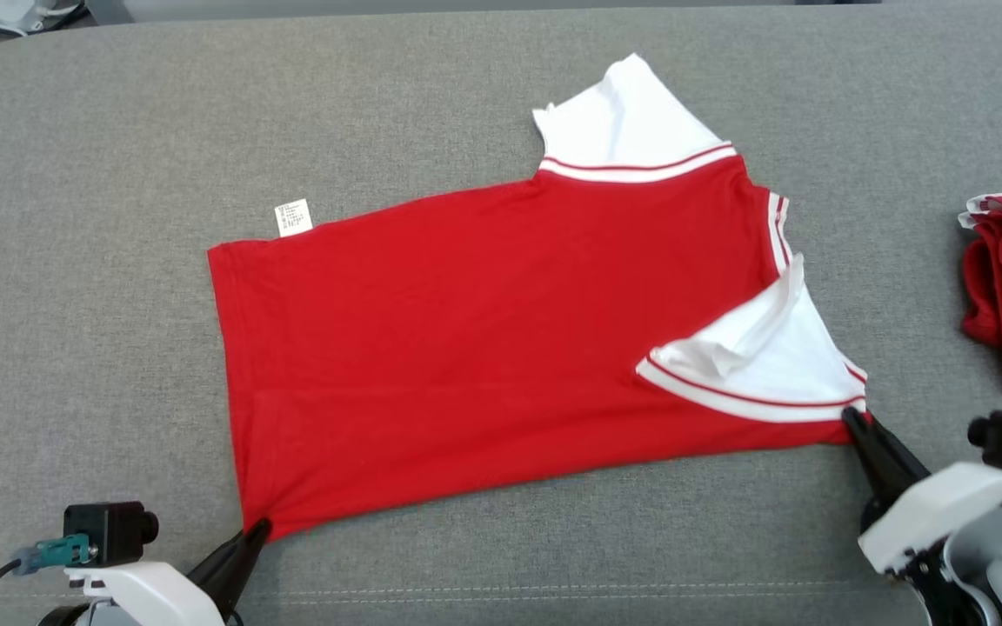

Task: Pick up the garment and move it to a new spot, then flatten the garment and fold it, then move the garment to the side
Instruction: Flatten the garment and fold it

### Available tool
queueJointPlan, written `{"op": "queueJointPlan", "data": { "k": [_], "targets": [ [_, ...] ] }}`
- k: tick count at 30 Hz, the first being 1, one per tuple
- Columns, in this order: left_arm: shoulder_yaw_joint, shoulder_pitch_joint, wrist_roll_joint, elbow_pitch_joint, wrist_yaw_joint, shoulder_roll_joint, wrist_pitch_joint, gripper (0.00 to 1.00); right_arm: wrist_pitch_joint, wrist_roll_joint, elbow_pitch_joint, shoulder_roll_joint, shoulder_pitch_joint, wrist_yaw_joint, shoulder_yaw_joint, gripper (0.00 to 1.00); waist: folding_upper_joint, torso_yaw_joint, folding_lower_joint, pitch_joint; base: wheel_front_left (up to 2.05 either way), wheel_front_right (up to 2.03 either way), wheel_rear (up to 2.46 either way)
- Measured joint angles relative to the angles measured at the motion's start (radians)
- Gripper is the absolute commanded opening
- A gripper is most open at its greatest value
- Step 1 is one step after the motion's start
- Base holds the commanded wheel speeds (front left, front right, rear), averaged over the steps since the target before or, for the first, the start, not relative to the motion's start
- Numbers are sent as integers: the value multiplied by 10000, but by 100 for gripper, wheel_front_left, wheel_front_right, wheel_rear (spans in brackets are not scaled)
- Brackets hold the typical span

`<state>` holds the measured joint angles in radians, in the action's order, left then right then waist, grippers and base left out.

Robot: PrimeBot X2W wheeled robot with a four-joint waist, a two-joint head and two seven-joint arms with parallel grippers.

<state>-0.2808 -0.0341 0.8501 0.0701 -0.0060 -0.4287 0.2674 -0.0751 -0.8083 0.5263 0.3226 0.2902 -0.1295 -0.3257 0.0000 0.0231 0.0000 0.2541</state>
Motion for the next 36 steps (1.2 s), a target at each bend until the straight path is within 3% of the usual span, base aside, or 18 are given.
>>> {"op": "queueJointPlan", "data": {
  "k": [9,16,17,18,19,26,36],
  "targets": [
    [178,-630,276,-711,341,-305,412,0,926,1145,-2483,-596,-1962,4,1419,0,0,-142,0,-74,0,0,0],
    [38,-622,499,-727,426,-180,690,0,1498,2096,-2790,-976,-1960,4,1979,0,0,-20,0,-51,0,0,0],
    [15,-616,500,-717,422,-146,711,28,1547,2213,-2788,-1014,-1960,4,2054,6,0,25,0,-38,0,0,0],
    [12,-615,570,-700,422,-67,713,77,1611,2211,-2778,-1066,-1960,4,2167,44,0,66,0,-23,0,0,0],
    [-21,-613,627,-698,412,8,709,100,1618,2219,-2778,-1097,-1961,4,2242,100,0,113,0,-11,0,0,0],
    [221,-611,270,-965,430,38,-222,100,1425,2637,-2957,-1162,-1914,4,2853,100,0,363,0,44,0,0,0],
    [828,892,-1528,-1737,1369,63,-2186,100,1055,3545,-3716,-648,-357,4,3563,100,0,523,-1,68,0,0,0]
  ]
}}
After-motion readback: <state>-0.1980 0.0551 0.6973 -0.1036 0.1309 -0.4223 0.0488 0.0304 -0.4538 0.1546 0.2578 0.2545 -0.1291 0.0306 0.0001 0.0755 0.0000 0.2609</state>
